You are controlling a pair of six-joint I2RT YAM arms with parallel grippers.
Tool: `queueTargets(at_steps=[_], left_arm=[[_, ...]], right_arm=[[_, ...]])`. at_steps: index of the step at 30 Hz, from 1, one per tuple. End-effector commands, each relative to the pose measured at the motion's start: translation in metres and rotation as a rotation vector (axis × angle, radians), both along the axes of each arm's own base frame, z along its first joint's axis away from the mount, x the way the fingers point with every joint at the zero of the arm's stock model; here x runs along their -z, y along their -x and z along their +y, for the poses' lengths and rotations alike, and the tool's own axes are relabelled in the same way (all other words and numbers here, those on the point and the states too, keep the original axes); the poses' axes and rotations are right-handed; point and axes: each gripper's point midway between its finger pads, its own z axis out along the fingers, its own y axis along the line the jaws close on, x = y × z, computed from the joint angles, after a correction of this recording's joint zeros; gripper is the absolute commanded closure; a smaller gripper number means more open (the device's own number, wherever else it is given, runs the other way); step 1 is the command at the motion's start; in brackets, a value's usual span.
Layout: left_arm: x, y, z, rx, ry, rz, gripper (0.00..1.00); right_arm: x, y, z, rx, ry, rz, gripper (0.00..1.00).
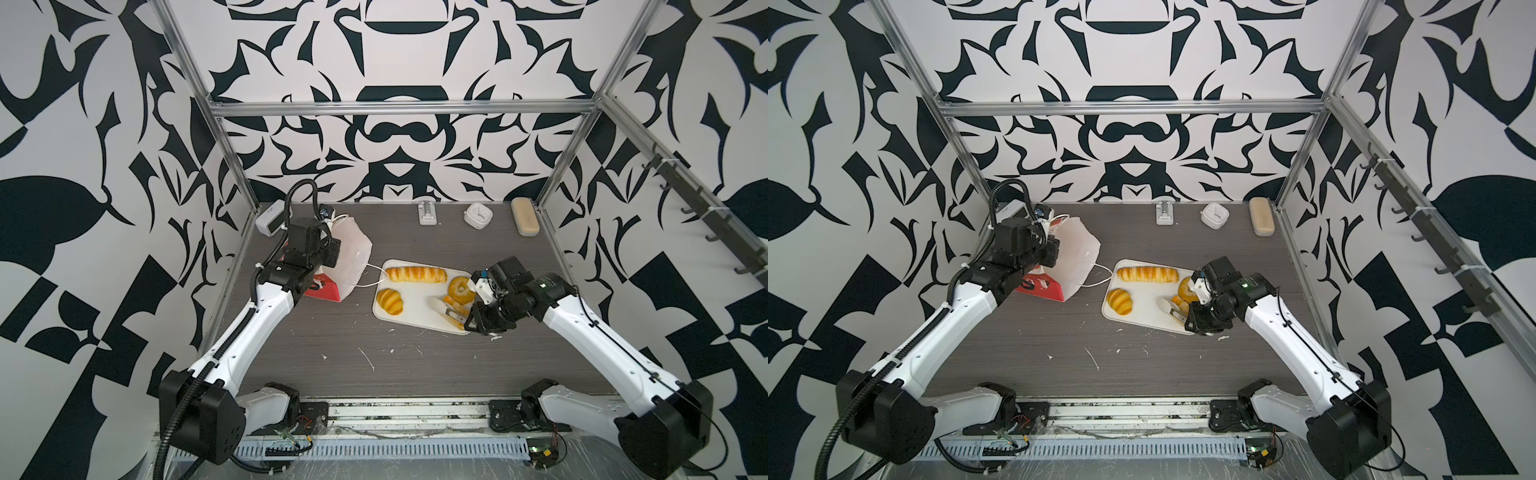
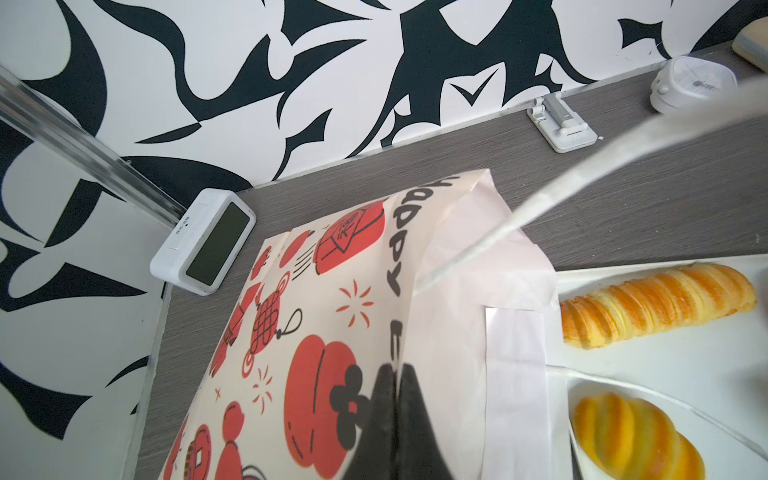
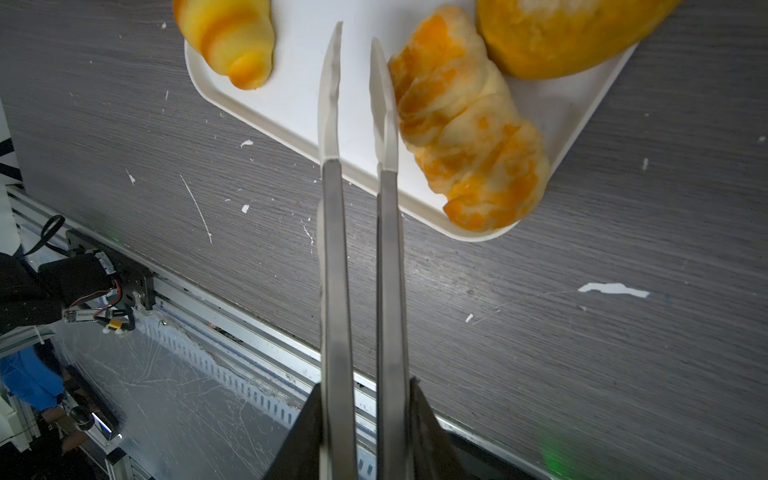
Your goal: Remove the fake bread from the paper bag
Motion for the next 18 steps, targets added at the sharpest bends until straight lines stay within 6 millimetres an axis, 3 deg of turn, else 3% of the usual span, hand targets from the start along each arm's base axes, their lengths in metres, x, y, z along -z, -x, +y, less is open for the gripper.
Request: queueTargets(at_steps=[1, 8, 18], left_arm=[[0.001, -0.002, -0.004, 0.009, 0.028, 0.005, 1.0], [-0.004, -0.001, -0.011, 0.042, 0.042, 0.007, 1.0], [0.002, 0.005, -0.032, 0.109, 0.012, 0.038, 1.0]], right_arm=[[-0.016, -0.001, 0.001, -0.009, -0.027, -0.046, 0.69], [-0.055, -0.023, 0.036, -0.035, -0.236, -0.149, 0.69], [-0.118, -0.054, 0.089, -0.155, -0.352, -0.33, 0.7]])
